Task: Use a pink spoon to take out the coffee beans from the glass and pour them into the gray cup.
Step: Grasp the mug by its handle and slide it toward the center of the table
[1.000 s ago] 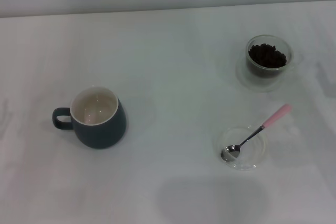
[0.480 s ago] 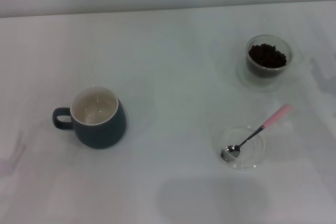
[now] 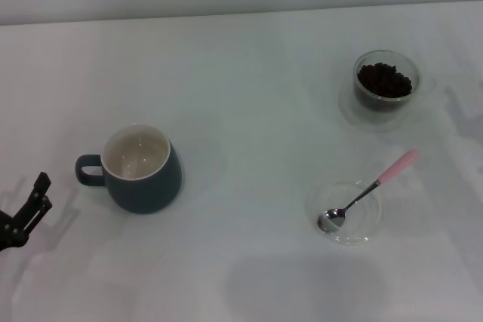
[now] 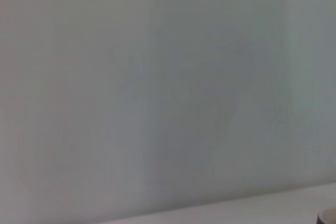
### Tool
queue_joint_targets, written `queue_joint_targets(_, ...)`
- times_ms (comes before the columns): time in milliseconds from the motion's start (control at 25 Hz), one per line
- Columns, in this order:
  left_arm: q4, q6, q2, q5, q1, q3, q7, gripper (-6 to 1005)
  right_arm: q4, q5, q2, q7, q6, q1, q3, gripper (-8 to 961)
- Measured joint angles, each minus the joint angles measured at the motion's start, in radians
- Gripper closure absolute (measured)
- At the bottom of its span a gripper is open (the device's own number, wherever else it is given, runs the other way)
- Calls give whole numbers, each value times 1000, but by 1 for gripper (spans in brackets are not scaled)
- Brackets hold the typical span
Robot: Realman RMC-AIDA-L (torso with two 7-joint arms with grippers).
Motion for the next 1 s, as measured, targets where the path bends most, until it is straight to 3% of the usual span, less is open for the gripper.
queue_joint_targets(1000, 2, -210, -5, 71, -113, -1, -3, 112, 15, 5, -1, 0, -15, -11, 1, 273)
